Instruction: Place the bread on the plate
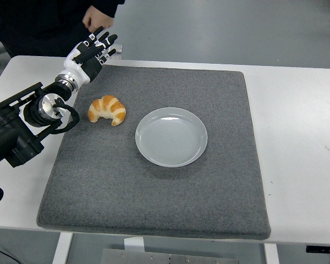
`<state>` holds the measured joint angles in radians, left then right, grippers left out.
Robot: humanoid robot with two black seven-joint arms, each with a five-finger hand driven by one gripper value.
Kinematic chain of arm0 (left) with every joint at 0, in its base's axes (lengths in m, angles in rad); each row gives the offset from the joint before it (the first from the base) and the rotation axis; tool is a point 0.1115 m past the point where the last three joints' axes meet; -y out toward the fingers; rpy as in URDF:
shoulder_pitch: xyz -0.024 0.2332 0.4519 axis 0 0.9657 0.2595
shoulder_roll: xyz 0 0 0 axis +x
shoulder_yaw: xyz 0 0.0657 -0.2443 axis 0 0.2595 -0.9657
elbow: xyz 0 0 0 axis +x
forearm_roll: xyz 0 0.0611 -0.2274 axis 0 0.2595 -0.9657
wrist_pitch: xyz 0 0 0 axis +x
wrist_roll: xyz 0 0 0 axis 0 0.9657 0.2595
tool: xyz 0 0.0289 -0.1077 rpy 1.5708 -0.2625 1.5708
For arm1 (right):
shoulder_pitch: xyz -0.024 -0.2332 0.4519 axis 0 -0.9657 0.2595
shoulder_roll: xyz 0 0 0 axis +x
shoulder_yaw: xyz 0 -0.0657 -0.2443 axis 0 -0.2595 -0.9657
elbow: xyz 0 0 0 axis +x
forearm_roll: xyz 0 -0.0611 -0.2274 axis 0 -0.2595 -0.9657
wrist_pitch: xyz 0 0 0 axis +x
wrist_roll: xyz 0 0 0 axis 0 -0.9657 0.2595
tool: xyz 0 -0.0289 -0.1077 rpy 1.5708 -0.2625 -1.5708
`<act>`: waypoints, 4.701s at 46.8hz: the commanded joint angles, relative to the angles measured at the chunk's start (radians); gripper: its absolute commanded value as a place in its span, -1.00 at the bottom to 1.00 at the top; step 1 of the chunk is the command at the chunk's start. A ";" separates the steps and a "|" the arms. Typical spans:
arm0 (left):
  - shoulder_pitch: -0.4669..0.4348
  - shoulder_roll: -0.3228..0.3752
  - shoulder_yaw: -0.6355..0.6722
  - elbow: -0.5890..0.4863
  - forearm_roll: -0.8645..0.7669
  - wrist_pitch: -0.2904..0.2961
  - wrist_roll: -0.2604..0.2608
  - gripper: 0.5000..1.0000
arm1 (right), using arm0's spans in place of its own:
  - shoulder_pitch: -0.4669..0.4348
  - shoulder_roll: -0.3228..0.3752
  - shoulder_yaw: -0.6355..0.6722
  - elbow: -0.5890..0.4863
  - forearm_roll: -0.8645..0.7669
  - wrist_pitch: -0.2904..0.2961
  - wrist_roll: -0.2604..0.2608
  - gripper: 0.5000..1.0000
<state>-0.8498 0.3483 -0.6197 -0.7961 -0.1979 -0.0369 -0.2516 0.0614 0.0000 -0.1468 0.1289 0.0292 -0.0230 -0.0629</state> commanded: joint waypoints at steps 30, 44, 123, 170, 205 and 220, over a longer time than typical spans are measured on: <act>-0.005 0.046 0.020 -0.011 0.415 -0.098 -0.023 1.00 | 0.000 0.000 0.000 0.000 0.000 0.000 0.000 0.73; -0.037 0.155 0.021 -0.038 0.715 -0.257 -0.018 1.00 | 0.000 0.000 0.000 0.000 0.000 0.000 0.000 0.72; -0.049 0.273 0.245 -0.232 1.651 -0.057 0.078 0.71 | 0.000 0.000 0.000 0.000 0.000 0.000 0.000 0.73; -0.054 0.228 0.279 -0.210 1.661 -0.044 0.095 -0.35 | 0.000 0.000 0.000 0.000 0.000 0.000 0.000 0.72; -0.213 0.287 0.259 -0.252 1.628 -0.047 0.083 -1.00 | 0.000 0.000 0.001 0.000 0.000 0.000 0.000 0.72; -0.331 0.392 0.262 -0.347 1.577 -0.074 0.083 -1.00 | 0.000 0.000 0.001 -0.002 0.000 0.000 0.000 0.72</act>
<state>-1.1611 0.7186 -0.3554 -1.1275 1.3791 -0.1058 -0.1690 0.0613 0.0000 -0.1473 0.1287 0.0292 -0.0230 -0.0630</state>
